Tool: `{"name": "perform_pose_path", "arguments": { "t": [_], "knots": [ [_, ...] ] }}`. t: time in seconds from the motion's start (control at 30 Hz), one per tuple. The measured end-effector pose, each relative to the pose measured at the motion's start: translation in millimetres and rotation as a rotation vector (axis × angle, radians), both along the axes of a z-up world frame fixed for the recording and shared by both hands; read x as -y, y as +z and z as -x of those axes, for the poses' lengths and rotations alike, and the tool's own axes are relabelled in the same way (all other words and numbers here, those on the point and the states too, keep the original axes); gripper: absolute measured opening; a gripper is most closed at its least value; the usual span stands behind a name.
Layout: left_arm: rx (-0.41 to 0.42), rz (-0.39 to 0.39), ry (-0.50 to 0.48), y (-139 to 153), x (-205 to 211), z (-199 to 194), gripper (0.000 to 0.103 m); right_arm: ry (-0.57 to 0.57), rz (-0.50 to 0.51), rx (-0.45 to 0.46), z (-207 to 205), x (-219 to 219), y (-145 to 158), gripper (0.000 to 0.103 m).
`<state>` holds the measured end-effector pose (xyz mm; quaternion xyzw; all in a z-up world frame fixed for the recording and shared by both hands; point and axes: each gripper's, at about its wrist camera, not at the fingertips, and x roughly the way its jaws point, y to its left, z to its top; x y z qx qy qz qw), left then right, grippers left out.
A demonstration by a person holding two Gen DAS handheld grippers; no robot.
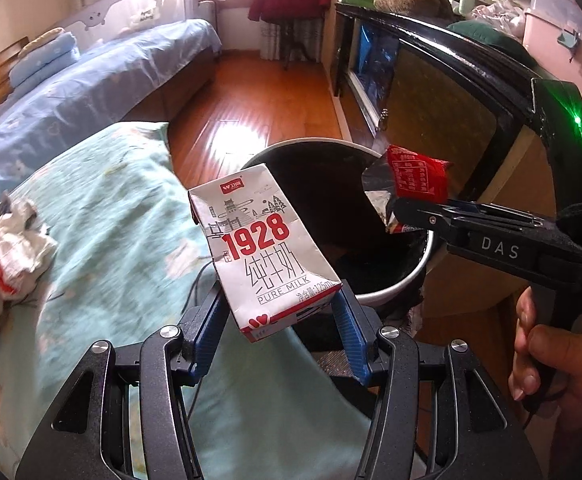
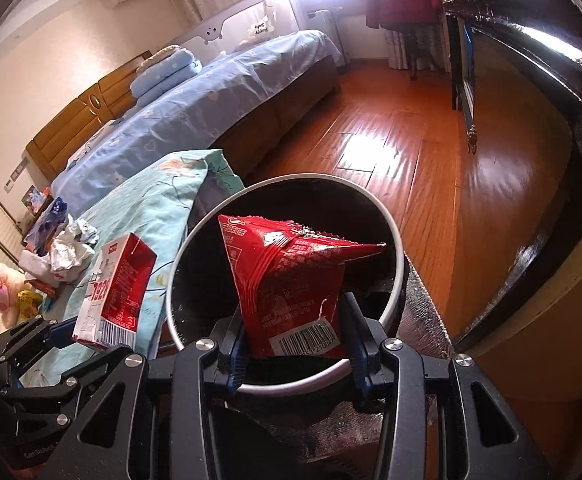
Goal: Collect trash
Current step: 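Carry the red snack bag with the right tool over the black bin and release it, then lower the milk carton into the bin and open the left tool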
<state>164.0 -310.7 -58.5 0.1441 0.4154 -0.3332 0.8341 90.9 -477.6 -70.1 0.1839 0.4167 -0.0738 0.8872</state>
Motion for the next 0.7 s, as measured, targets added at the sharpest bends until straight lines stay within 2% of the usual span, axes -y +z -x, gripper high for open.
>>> {"name": "perform_pose_path", "arguments": {
  "t": [0.53,0.63,0.67,0.7],
  "knots": [
    [-0.040,0.018,-0.047,-4,25,-24,0.053,-0.020,0.007,-0.022,-20,18,-7,0.046],
    [-0.042,0.017,-0.040,-4,24,-24,0.058,-0.021,-0.014,-0.033,-22,22,-11,0.057],
    [-0.040,0.018,-0.032,-4,21,-24,0.064,-0.024,-0.021,-0.034,-22,24,-12,0.060],
    [-0.037,0.023,-0.020,-3,18,-24,0.065,-0.026,-0.027,-0.033,-23,25,-13,0.067]
  ]
}}
